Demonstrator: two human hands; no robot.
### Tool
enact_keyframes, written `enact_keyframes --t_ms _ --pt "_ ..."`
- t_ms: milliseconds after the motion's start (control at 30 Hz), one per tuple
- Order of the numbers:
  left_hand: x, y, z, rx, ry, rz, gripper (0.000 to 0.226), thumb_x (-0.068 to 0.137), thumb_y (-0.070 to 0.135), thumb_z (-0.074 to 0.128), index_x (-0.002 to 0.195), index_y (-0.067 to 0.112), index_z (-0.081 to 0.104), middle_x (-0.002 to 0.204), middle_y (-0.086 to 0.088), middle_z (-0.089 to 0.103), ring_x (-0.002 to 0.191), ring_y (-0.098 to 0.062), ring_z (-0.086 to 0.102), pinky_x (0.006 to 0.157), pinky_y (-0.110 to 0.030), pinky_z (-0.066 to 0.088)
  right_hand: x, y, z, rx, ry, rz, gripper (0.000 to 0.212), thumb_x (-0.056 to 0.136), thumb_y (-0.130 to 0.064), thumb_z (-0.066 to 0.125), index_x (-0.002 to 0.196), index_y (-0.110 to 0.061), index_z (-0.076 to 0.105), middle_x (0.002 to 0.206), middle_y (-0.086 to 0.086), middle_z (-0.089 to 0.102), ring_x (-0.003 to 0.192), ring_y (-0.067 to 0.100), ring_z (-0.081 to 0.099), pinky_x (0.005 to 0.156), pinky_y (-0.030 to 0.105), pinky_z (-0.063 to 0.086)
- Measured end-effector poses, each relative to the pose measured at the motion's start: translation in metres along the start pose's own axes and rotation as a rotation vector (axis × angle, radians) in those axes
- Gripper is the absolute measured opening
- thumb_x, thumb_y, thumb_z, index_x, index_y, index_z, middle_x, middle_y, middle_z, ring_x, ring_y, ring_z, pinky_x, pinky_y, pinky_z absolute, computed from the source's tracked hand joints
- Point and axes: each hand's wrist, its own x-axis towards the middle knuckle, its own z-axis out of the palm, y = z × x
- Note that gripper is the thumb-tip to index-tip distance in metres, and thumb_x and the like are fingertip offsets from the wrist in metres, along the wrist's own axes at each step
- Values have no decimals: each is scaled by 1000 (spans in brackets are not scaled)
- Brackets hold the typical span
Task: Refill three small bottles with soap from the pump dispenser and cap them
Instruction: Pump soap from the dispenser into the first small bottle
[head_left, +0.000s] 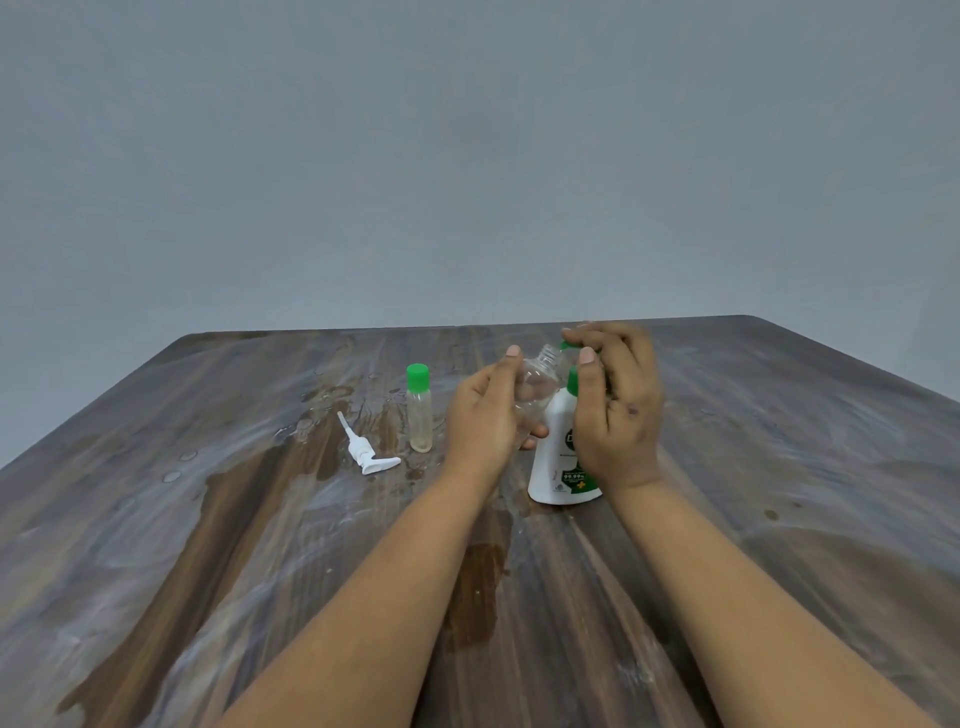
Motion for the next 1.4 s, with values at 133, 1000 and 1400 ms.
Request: enact_keyframes --t_ms 133,1000,1400 --pt "-1 0 0 18 9 53 39 99 42 50 69 23 66 87 -10 75 44 -20 59 38 -19 39 0 0 0 -2 11 -3 27 96 -12 44 96 -1 69 100 -1 55 92 -3 52 82 9 39" --pt "-2 0 -1 -2 0 57 37 100 38 51 69 24 66 86 -8 75 40 -15 57 37 -18 38 3 -5 -2 86 27 96 36 97 -20 40 95 -3 72 97 5 60 88 6 58 76 16 44" --pt "-6 2 0 21 15 76 44 100 40 51 60 34 69 85 -6 75 40 -15 57 37 -18 39 4 -4 -1 127 49 130 35 96 -19 42 92 -5 73 93 2 60 84 5 59 72 18 45"
